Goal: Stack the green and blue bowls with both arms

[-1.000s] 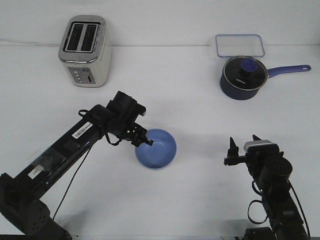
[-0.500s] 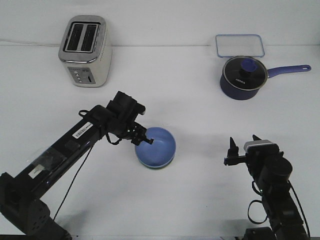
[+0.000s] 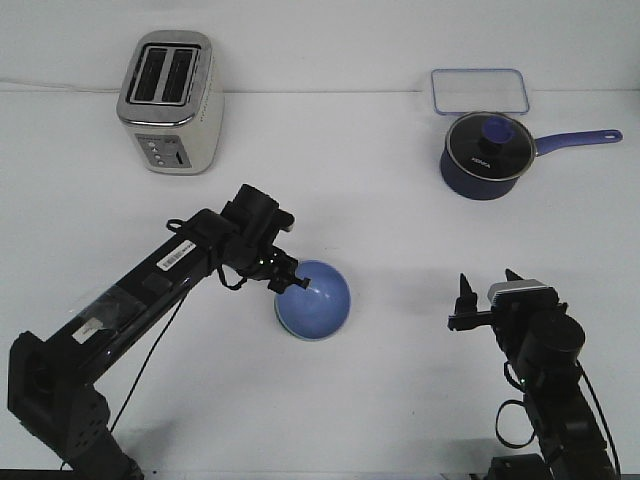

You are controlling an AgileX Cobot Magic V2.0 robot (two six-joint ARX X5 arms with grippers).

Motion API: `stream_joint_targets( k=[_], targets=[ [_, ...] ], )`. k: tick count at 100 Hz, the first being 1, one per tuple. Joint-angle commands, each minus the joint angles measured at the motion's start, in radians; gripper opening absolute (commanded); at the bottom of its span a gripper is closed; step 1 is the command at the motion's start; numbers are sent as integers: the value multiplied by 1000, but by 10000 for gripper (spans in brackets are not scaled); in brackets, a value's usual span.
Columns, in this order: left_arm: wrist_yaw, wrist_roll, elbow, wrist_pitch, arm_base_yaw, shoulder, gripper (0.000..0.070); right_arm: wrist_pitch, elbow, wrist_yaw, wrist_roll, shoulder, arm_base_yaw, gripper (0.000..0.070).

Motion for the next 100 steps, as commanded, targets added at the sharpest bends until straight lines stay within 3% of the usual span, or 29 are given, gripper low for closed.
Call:
stream_joint_targets(
  k=[1, 12, 30, 41, 66, 100],
  targets=[
    [1, -11, 17, 2, -5, 19, 193, 11, 5, 0, 10, 3, 2, 538],
    [1, -13, 17, 5, -5, 16, 248, 11, 5, 0, 10, 3, 2, 538],
    [1, -13, 18, 5, 1, 0, 435, 11, 5, 0, 10, 3, 2, 538],
    [-15, -13, 18, 10, 10, -25, 441, 11, 5, 0, 10, 3, 2, 538],
    [-157, -5, 18, 37, 66, -115, 441, 11, 5, 0, 10, 3, 2, 538],
    [-172, -10, 16, 76, 199, -270, 439, 11, 5, 0, 10, 3, 2, 538]
  ],
)
